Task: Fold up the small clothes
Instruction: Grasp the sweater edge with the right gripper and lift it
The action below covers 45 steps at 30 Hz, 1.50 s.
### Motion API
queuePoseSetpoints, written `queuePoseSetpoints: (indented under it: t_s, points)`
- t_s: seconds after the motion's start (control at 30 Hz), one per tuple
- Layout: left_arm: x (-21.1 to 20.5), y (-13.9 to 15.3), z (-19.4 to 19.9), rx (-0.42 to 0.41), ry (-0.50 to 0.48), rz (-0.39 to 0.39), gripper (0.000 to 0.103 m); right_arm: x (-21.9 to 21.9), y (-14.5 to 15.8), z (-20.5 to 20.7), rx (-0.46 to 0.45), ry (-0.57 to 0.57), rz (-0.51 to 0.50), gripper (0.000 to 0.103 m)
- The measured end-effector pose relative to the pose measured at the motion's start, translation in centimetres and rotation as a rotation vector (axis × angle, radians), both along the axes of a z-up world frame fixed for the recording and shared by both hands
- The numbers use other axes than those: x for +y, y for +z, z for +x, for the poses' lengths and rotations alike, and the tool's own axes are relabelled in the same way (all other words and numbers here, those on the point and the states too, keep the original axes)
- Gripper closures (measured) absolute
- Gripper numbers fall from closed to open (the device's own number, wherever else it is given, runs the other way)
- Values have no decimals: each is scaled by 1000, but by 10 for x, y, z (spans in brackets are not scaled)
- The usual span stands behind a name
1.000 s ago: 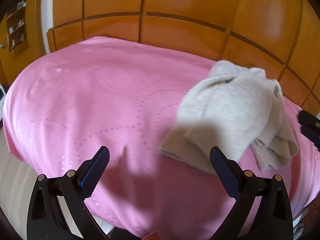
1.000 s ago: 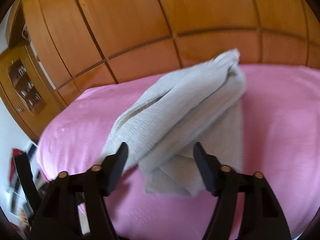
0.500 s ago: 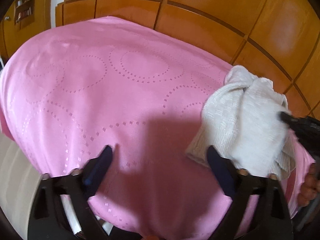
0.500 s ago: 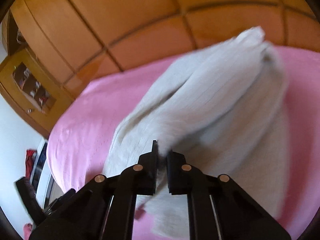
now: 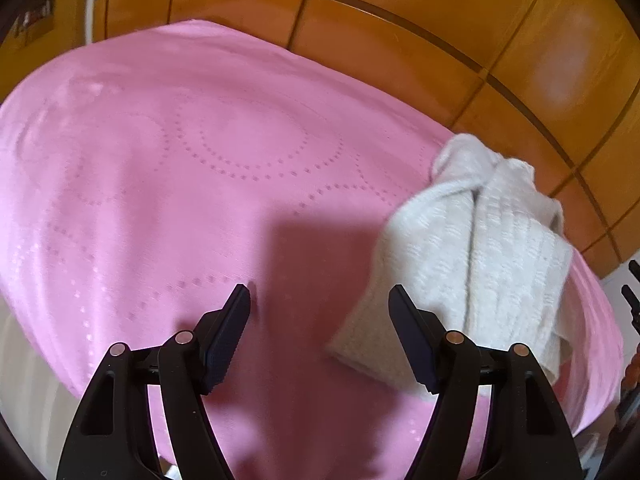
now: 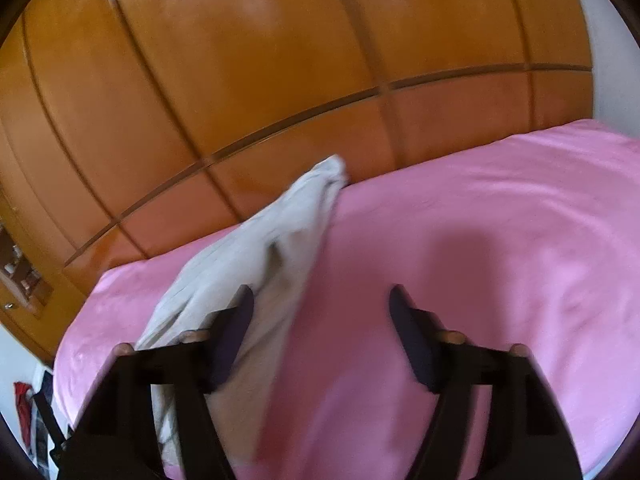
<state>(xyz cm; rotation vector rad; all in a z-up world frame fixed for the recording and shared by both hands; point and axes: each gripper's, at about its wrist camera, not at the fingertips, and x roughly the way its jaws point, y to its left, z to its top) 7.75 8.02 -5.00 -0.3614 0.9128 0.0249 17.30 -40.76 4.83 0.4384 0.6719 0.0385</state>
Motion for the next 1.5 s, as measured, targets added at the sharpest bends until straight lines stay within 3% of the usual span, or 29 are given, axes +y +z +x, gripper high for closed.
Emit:
queuePoseSetpoints:
  t_s: [0.07, 0.13, 0.3, 0.33, 0.37, 0.43, 0.57, 0.67, 0.7, 0.77, 0.87, 0.93, 0.97, 1.07, 1.1, 1.13, 1.17, 1.27, 1.37, 1.43, 1.5]
  points:
    - [-1, 1, -3, -12, -4, 39, 31, 30, -14, 10, 20, 88, 64, 34]
    - [0, 2, -5, -17, -14, 61, 22, 65, -27, 23, 46, 183, 135, 34]
    - [4, 2, -8, -40, -9, 44, 11, 165, -68, 57, 177, 412, 234, 37]
    - [4, -1, -6, -25, -20, 31, 11, 179, -75, 61, 204, 430, 239, 54]
    - [2, -3, -4, -12, -25, 35, 11, 188, -79, 66, 213, 440, 230, 78]
    - [-1, -7, -2, 10, -43, 53, 11, 198, -78, 73, 206, 427, 173, 96]
    - [-7, -11, 4, 27, -96, 58, 11, 176, -47, 70, 103, 348, 35, 97]
    - [-9, -10, 9, 20, -104, 83, 12, 122, -19, 55, 30, 220, -128, 97]
    - [-10, -11, 11, 27, -101, 81, 18, 92, -8, 51, 17, 143, -194, 97]
    - [-11, -12, 15, 35, -88, 95, 27, 42, 2, 40, 27, 21, -281, 97]
    - [-12, -9, 22, 42, -100, 63, 32, -28, 8, 43, 70, -171, -396, 97]
    - [-16, -8, 27, 46, -116, 58, 34, -82, 5, 49, 122, -313, -448, 97]
    - [-19, -8, 31, 50, -126, 67, 39, -101, 2, 53, 144, -361, -459, 97]
    - [-31, -8, 37, 57, -176, 127, 48, -157, -12, 63, 216, -479, -437, 97]
    - [-34, -8, 38, 54, -187, 144, 51, -168, -19, 67, 229, -475, -395, 94]
    - [-39, -8, 39, 51, -205, 164, 54, -176, -22, 65, 234, -467, -363, 82]
    - [-42, -9, 40, 46, -222, 174, 63, -180, -27, 65, 237, -457, -317, 64]
    - [-50, -10, 47, 22, -268, 201, 88, -170, -29, 58, 209, -434, -253, 42]
    - [-46, -8, 60, 8, -249, 224, 103, -129, -26, 42, 166, -318, -187, 39]
    - [-37, -3, 76, -7, -191, 294, 103, -96, -23, 39, 140, -233, -156, 39]
    - [-15, 3, 98, -13, -106, 301, 103, -60, -18, 30, 110, -135, -147, 38]
